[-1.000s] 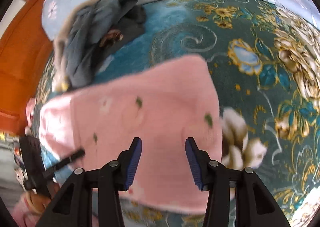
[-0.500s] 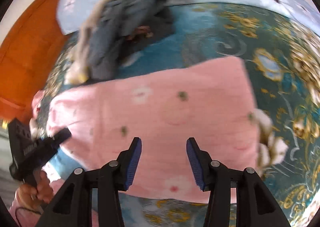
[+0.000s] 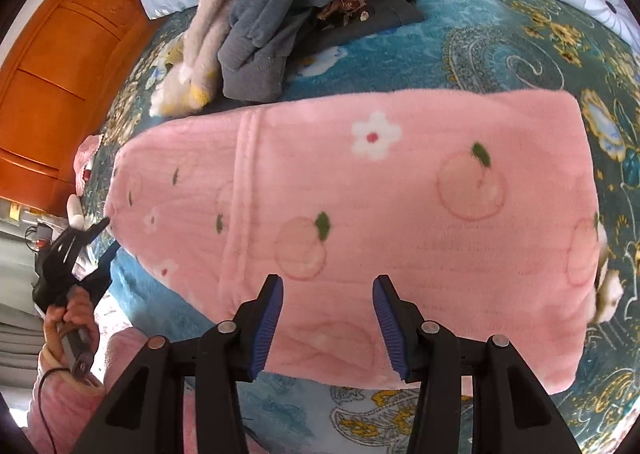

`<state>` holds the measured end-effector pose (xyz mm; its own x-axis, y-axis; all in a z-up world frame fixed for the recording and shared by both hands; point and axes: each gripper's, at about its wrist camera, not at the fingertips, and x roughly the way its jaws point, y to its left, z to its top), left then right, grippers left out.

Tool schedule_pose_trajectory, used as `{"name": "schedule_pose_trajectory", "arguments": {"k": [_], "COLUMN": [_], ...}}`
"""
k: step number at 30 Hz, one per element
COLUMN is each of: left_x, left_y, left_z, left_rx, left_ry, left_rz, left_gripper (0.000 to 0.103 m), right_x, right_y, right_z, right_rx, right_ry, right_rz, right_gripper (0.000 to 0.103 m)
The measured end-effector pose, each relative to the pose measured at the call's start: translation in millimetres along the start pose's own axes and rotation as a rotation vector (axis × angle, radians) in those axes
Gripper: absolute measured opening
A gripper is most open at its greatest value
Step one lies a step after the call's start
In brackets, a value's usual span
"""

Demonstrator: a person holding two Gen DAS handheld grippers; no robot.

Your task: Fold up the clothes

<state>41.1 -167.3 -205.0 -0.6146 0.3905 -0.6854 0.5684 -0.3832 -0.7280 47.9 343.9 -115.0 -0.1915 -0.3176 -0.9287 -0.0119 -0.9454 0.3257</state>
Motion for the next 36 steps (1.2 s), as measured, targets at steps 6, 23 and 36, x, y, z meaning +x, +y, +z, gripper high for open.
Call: {"name": "schedule_pose_trajectory", "arguments": {"k": [6,23,36], "left_x": [3,2,11], "left_y": [11,21,16], "left_z": [14,20,23], "left_rx": [0.018,0.023,-0.038], "left_ry": [0.039,0.053,0.027], "left_rz": [0.058,0.099,0.058], "left_gripper": [0.045,0.055,0.026], "right_x": [-2,27,28], "right_y": [1,0,14], "right_z": [0,-3,-4], "right_rx": [-0.001,0.025,-0.012], "right_ry": [0.016,0.091,0.085], "right_rz": [-0.025,-0.087,-0.076], "right_gripper": [0.051,0.051,0.052]}}
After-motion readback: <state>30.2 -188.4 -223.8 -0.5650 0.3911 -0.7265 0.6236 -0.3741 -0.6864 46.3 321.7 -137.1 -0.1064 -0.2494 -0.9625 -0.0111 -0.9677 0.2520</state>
